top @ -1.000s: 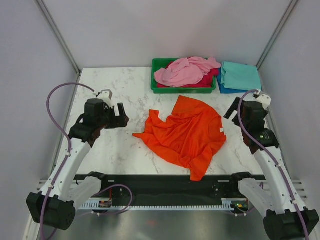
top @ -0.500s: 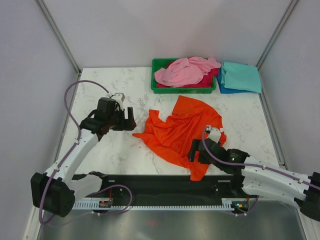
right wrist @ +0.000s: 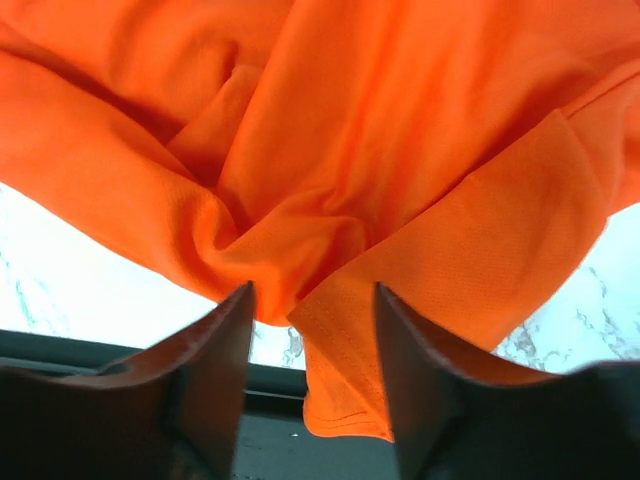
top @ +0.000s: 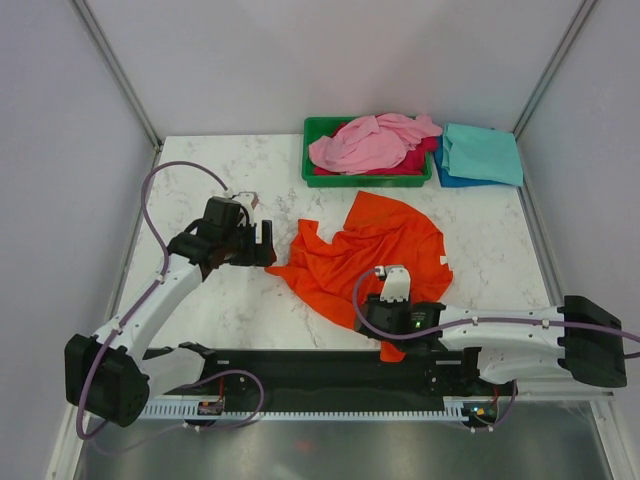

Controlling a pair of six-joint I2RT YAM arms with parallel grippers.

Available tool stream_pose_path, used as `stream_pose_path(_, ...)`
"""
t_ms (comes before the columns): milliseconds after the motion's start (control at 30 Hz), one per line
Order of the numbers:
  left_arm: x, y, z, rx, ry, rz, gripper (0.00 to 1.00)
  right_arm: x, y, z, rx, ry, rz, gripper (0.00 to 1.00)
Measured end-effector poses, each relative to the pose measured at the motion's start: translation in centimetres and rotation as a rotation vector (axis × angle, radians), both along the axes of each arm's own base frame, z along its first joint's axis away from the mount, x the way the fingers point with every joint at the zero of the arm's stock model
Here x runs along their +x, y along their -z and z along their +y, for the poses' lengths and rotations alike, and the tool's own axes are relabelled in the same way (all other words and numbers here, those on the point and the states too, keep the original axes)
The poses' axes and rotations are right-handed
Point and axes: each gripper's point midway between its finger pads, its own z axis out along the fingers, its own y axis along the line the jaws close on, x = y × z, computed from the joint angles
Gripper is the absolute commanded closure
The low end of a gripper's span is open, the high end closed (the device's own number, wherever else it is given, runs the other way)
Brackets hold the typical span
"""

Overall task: Fold and stack the t-shirts
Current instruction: Flatten the tshirt out

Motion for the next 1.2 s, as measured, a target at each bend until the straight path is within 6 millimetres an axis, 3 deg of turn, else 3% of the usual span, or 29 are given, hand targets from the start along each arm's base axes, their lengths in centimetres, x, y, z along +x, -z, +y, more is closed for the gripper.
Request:
stream_pose_path(67, 0.0, 0.0, 0.0, 0.000, 0.000, 0.000, 0.11, 0.3, -0.4, -0.1, -0.015, 0.010, -0.018, 0.55)
stream_pose_path(167, -0.1, -0.1, 0.0, -0.002, 0.000, -0.003, 0.11, 0.6, -0.9, -0.1, -0.031, 0.022, -0.034, 0.62)
stream_pose_path(500, -0.2, -0.9, 0.0, -0.011, 0.001, -0.029, 0.11, -0.1, 0.3, -0.1, -0.126, 0.000, -0.017, 0.61)
stream_pose_path(633, -0.2, -1.1, 0.1, -0.013, 0.000, -0.034, 0.11, -0.5, 0.5, 0.5, -0.137, -0.011, -0.013, 0.53)
stream_pose_path(733, -0.2, -1.2, 0.1, -0.015, 0.001, -0.040, 0.11, -0.6, 0.6, 0.3, -0.143, -0.008, -0.009, 0.53)
stream_pose_path(933, -0.2, -1.3, 0.1, -0.017, 0.001, -0.045, 0.11, -0.7, 0.7, 0.0, -0.154, -0.003, -0.005, 0.62)
stream_pose_path(1200, -0.2, -1.4, 0.1, -0.017, 0.001, -0.045, 0.11, -0.7, 0.9, -0.4, -0.175, 0.002, -0.002, 0.89)
